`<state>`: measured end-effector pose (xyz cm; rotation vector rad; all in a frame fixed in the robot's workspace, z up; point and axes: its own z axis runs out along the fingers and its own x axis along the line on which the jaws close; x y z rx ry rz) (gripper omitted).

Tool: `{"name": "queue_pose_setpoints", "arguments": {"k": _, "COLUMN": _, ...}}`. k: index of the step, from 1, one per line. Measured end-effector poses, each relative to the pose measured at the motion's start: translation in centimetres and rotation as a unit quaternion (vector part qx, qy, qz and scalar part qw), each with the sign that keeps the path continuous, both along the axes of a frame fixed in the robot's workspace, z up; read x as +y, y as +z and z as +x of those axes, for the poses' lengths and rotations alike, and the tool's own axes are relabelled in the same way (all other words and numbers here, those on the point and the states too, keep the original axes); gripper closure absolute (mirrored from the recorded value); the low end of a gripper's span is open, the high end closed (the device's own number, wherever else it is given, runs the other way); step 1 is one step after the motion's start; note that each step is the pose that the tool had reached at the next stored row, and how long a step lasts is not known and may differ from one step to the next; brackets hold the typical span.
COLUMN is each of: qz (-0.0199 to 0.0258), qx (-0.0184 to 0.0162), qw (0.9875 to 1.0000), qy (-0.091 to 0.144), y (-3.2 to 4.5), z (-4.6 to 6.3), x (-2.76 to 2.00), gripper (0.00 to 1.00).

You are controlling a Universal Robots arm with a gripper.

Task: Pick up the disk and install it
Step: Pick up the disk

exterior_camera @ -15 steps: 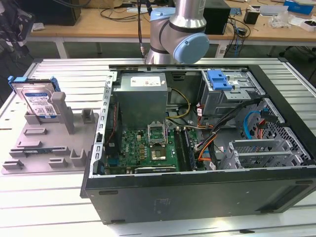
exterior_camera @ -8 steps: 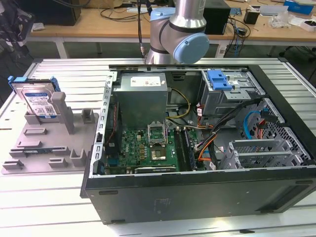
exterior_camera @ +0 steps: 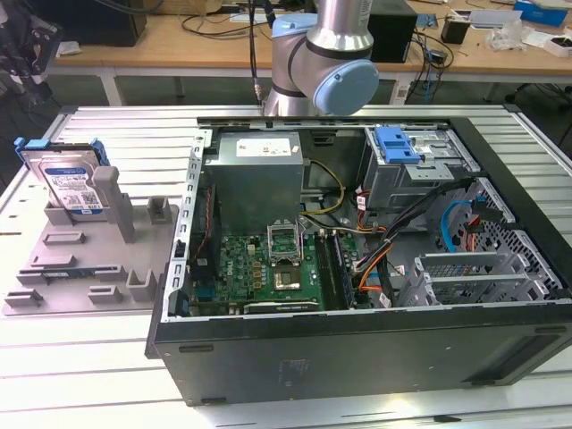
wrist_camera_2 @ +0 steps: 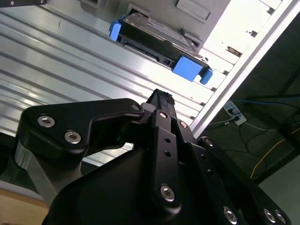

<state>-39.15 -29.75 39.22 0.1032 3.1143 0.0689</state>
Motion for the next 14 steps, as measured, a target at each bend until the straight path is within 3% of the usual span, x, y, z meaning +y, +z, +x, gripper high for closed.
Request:
{"name": "queue_pose_setpoints", "arguments": {"k": 3, "qz": 0.0000, "qx": 0.0001, "qw": 0.9997, "qy": 0.023, "y": 0.01, "z": -0.02, "x": 0.00, "gripper": 0.89}}
{"name": "queue_pose_setpoints", "arguments": {"k": 6, "qz": 0.0000, "qx": 0.0001, "qw": 0.9986, "qy": 0.053, "y": 0.01, "z": -0.04, "x": 0.00, "gripper": 0.89}}
{"name": "queue_pose_setpoints", "arguments": {"k": 11, "qz": 0.0000, "qx": -0.0001, "qw": 0.9954, "qy": 0.096, "y": -0.01, "z": -0.11, "x": -0.01, "gripper": 0.89}}
{"name": "queue_pose_setpoints", "arguments": {"k": 14, "qz": 0.0000, "qx": 0.0000, "qw": 0.9921, "qy": 0.126, "y": 0.00, "z": -0.20, "x": -0.01, "gripper": 0.71}}
